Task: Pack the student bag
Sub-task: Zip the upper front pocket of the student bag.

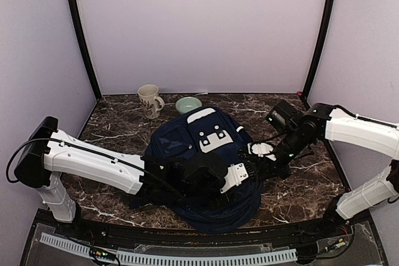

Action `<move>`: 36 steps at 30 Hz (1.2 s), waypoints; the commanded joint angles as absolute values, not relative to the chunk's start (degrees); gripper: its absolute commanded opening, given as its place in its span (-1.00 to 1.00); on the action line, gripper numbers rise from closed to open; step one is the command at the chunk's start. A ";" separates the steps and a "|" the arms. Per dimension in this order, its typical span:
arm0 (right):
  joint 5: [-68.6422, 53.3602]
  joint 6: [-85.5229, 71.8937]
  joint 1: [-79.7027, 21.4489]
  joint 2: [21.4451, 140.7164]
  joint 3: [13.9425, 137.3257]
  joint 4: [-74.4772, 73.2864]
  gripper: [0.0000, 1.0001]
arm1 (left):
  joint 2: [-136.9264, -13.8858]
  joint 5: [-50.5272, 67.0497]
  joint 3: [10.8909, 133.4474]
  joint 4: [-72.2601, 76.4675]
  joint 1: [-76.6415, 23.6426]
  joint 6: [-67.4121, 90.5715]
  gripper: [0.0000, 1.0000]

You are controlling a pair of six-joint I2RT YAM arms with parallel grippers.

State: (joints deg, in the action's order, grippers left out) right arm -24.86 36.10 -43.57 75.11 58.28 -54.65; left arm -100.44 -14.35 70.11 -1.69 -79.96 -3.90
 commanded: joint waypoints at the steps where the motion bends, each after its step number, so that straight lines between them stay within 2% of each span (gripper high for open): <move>1: -28.91 35.88 -44.46 74.53 58.11 -54.54 -1.00 | -103.08 -16.42 72.21 -3.32 -80.05 -3.32 -0.01; 7: -28.92 35.69 -44.43 74.20 57.62 -54.58 -1.00 | -104.64 -21.71 73.49 -6.16 -80.05 -3.21 -0.15; 12: -27.32 36.02 -44.27 74.42 56.49 -54.31 -1.00 | -105.35 -21.90 74.19 -7.34 -80.07 -3.25 -0.61; 18: -25.59 38.65 -39.53 75.97 56.70 -52.86 -1.00 | -104.19 -19.67 73.27 -7.97 -79.99 -3.60 -0.99; 24: -25.48 39.54 -35.40 79.20 59.76 -51.25 -1.00 | -101.83 -17.16 70.70 -7.10 -80.21 -4.23 -1.00; 36: -19.86 32.82 -33.47 84.63 64.15 -41.93 -1.00 | -101.16 -15.35 69.71 -6.24 -80.68 -5.09 -1.00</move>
State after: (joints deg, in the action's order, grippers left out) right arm -22.76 36.05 -34.46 83.90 61.23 -49.25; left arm -104.75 -17.45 71.07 -4.49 -80.01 -4.34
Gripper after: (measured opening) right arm 0.025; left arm 0.053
